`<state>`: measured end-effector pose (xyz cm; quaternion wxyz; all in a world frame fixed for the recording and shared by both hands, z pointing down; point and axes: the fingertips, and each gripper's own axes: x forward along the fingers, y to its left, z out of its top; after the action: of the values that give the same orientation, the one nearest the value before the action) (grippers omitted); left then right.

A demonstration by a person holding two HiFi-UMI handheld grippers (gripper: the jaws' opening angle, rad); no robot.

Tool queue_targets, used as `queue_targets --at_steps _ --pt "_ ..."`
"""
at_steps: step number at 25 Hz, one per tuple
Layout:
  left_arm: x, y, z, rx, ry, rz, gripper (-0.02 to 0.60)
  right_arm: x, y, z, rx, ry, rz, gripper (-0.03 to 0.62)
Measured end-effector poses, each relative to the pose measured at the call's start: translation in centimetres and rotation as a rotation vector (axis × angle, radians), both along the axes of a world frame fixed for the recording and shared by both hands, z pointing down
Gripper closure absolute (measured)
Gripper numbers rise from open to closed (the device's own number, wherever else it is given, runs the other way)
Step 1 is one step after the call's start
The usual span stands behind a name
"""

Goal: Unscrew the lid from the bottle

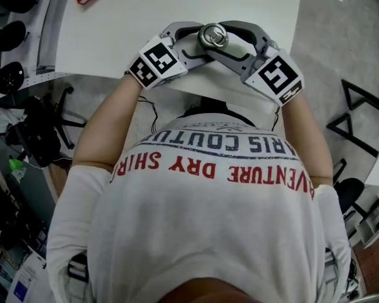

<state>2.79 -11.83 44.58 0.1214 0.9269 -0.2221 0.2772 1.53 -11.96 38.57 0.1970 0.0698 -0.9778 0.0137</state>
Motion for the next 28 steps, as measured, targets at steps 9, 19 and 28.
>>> queue_targets --at_steps 9,19,28 --pt "0.3 -0.3 -0.1 -0.014 -0.04 0.166 0.235 0.3 -0.1 -0.2 -0.006 0.021 -0.239 0.356" --pt "0.9 -0.4 -0.4 -0.035 -0.058 0.281 0.235 0.8 -0.1 -0.6 -0.013 0.033 -0.462 0.357" --pt "0.8 -0.2 -0.2 -0.016 -0.022 0.26 0.234 0.3 0.2 -2.0 -0.118 -0.052 -0.416 0.3"
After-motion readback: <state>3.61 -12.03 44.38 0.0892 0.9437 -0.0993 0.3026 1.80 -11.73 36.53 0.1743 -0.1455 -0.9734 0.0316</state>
